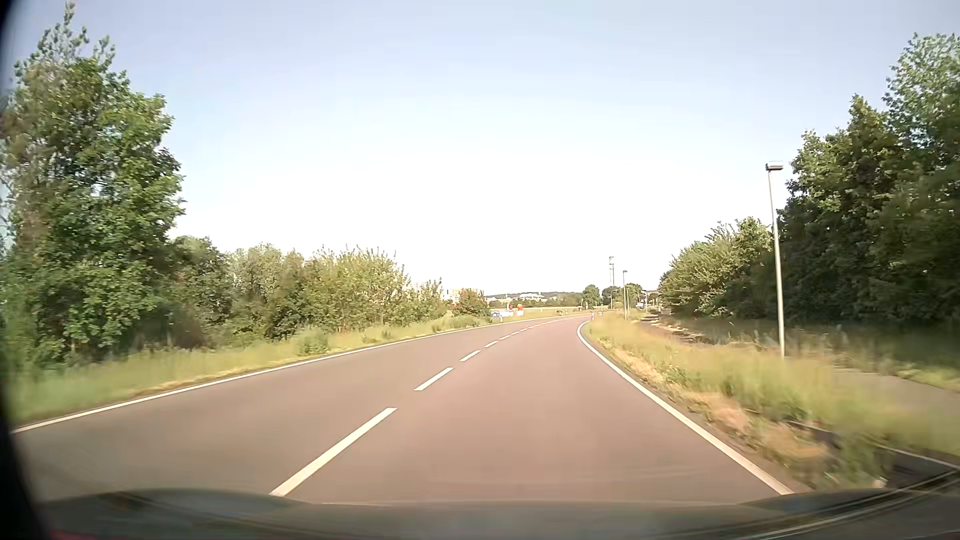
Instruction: Follow the waypoints while adhering to traffic rules and regulations
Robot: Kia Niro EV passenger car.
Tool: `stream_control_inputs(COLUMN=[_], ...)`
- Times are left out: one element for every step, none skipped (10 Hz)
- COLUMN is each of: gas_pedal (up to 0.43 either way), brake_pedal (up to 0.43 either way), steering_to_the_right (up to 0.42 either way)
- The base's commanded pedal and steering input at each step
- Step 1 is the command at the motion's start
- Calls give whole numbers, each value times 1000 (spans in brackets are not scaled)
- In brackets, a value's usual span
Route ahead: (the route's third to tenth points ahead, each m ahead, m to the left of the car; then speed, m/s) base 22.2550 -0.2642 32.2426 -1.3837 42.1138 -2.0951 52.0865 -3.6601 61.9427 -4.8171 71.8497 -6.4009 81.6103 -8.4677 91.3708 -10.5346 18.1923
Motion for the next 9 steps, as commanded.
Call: stream_control_inputs(gas_pedal=[177, 177, 177, 177, 177, 177, 177, 177, 177], brake_pedal=[30, 30, 30, 30, 30, 30, 30, 30, 30], steering_to_the_right=[20, 19, 18, 17, 16, 15, 15, 15, 15])
